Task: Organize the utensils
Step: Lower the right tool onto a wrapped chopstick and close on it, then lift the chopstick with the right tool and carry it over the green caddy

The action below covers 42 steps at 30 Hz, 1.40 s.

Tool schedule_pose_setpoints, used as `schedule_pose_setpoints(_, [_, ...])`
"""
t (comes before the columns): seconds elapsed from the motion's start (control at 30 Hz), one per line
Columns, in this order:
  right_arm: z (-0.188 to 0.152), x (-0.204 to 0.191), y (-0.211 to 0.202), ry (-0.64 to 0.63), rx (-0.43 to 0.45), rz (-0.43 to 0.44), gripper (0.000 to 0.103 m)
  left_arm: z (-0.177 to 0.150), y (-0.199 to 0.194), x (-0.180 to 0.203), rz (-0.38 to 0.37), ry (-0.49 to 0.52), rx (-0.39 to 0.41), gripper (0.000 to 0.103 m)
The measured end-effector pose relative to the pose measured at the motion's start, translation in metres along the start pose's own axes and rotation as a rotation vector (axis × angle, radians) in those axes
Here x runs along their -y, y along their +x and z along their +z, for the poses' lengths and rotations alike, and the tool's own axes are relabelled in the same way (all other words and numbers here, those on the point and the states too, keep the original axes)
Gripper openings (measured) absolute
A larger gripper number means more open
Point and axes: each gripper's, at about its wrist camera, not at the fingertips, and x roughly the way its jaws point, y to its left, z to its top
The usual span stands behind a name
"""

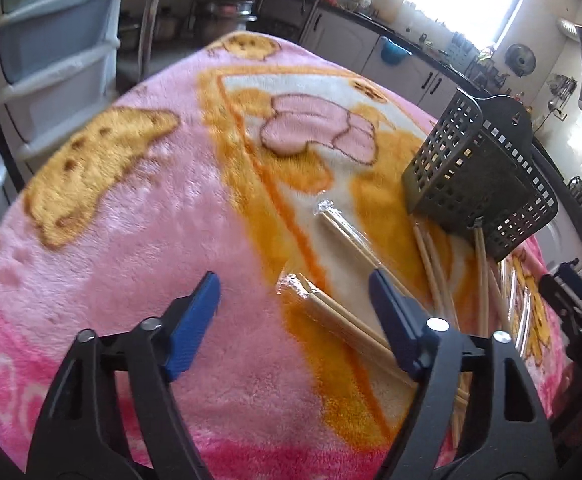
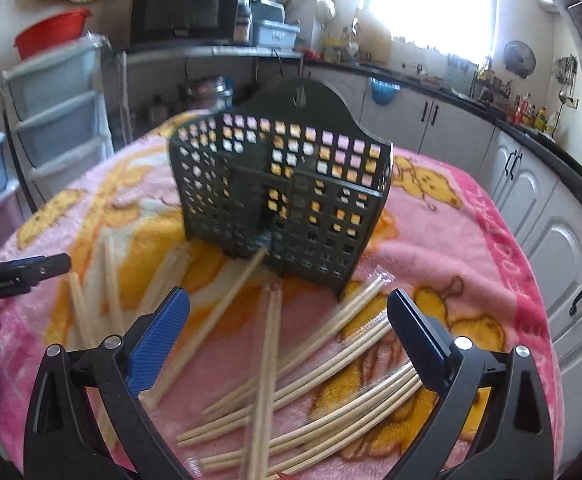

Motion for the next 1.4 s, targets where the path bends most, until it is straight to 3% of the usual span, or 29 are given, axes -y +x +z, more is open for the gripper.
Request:
schedule_pose_setpoints(0.07, [0.000, 0.004, 0.014, -0.006, -0.050, 0.010, 0.082, 0.001, 0.004, 0.000, -0.007, -0.005, -0.012, 0.063])
schedule_pose_setpoints(0.17, [0.000, 0.007, 0.031, -0.009, -0.102, 0.048, 0.076, 0.004, 0.009, 0.000, -0.014, -0.006, -0.016, 0.057])
schedule_pose_setpoints(0.53, [0.006, 0.000, 0.073, -0.041, -0.233, 0.105, 0.052, 0.008, 0.014, -0.005, 0.028, 0.024, -0.017, 0.021])
schedule_pose_setpoints(0.6, [0.004, 0.003, 0.080, -0.017, -0.258, 0.142, 0.040, 0.008, 0.015, -0.006, 0.022, 0.026, -0.017, 0.018])
schedule_pose_setpoints(0.67, [0.003, 0.005, 0.082, -0.003, -0.257, 0.154, 0.034, 0.007, 0.014, -0.006, 0.012, 0.033, -0.016, 0.011])
schedule_pose_setpoints(0.77, [0.003, 0.007, 0.080, 0.007, -0.248, 0.184, 0.015, 0.005, 0.013, -0.005, -0.020, 0.043, -0.023, 0.004])
schedule_pose_setpoints(1.03, [0.010, 0.023, 0.054, 0.089, -0.181, 0.278, 0.007, 0.007, -0.014, 0.008, -0.149, 0.067, -0.002, 0.002])
schedule_pose_setpoints(1.4, [0.034, 0.023, -0.023, 0.037, -0.003, 0.344, 0.006, 0.040, -0.075, 0.065, -0.312, 0.179, 0.122, 0.002])
